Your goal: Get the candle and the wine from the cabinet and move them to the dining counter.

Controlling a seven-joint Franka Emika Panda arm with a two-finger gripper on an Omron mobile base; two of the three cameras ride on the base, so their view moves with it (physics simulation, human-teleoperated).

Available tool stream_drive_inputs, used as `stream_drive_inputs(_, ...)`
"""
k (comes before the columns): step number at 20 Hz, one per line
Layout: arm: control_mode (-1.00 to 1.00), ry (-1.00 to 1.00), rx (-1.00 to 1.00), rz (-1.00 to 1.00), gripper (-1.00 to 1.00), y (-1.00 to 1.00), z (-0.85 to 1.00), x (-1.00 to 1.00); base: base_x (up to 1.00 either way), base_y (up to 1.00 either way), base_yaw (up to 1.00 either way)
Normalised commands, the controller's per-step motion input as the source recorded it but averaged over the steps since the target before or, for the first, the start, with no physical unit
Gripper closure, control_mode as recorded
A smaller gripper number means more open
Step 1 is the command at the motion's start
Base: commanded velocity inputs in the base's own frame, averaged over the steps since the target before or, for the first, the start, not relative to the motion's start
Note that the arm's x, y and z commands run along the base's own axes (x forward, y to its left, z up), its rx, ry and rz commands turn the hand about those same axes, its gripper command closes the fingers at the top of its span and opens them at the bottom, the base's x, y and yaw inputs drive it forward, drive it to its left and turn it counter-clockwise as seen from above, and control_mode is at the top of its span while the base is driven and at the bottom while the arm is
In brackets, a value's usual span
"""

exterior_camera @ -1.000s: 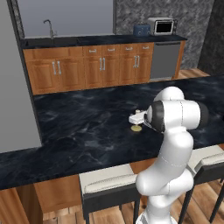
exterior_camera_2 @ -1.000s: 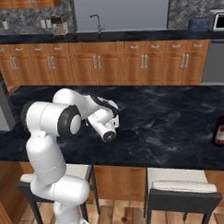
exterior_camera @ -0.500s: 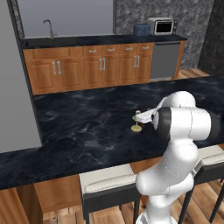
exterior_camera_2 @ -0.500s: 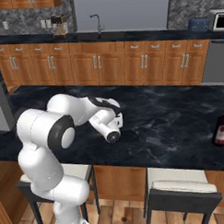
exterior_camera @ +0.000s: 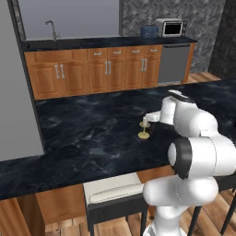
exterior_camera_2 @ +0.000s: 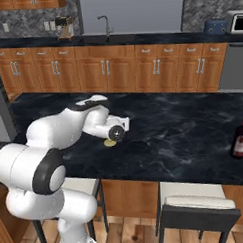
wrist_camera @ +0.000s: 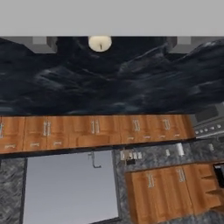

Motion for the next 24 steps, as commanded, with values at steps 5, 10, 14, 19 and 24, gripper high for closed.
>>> stream_drive_inputs(5,-1.00,0.28,0.00,0.00,-1.00,0.15,0.83,-0.70,0.00,0.00,0.00)
stream_drive_inputs(10,-1.00,0.27,0.00,0.00,-1.00,0.14,0.86,-0.75,0.00,0.00,0.00)
stream_drive_inputs(14,-1.00,0.28,0.00,0.00,-1.00,0.06,0.86,-0.74,0.00,0.00,0.00)
stream_drive_inputs(19,-1.00,0.25,0.00,0.00,-1.00,0.01,0.75,-0.95,0.00,0.00,0.00)
stream_drive_inputs(24,-1.00,0.18,0.00,-0.01,-1.00,0.02,0.57,-1.00,0.00,0.00,0.00)
